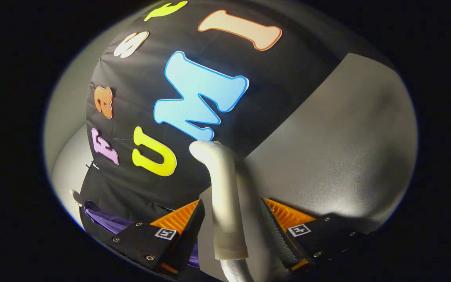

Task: Iron the clothes twice with a garment steamer, once on the left side and once on the right side.

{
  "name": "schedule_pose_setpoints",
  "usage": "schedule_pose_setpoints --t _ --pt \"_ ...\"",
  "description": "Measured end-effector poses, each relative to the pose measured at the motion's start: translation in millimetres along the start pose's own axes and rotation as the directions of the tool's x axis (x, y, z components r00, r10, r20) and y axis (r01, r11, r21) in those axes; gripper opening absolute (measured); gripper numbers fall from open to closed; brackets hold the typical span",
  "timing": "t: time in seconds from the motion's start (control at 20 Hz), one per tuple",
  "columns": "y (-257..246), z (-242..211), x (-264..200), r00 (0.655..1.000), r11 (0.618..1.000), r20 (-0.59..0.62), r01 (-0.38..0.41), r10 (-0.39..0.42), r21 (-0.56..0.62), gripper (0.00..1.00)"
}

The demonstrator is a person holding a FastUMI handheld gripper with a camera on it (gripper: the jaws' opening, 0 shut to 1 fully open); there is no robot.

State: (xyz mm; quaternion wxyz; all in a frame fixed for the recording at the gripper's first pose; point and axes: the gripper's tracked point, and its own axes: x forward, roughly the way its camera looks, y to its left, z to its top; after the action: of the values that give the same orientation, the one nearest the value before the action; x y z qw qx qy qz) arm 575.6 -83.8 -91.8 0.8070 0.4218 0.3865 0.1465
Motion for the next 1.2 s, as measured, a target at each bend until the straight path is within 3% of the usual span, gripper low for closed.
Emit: schedule_pose_setpoints --t 0.15,0.2,0.25,0.45,0.7,0.95,1.2 --pt "4 -6 -1 0.999 0.999 -0.033 -0.029 0.03 0.039 0.68" --pt "6 -7 -1 0.999 0.999 -0.037 -0.026 0.027 0.046 0.51" --pt "6 -9 2 0.999 0.998 -0.04 -0.029 0.031 0.049 0.44" --pt "12 -13 -4 0.998 0.998 -0.045 -0.045 0.047 0.047 0.31" --pt "27 -28 -21 0.999 0.999 -0.004 -0.049 0.049 -0.022 0.25" --pt "67 -60 -76 0.993 0.994 0.085 -0.073 0.08 -0.079 0.25" --pt "105 -110 -139 0.963 0.978 0.266 0.025 0.032 -0.208 0.25"
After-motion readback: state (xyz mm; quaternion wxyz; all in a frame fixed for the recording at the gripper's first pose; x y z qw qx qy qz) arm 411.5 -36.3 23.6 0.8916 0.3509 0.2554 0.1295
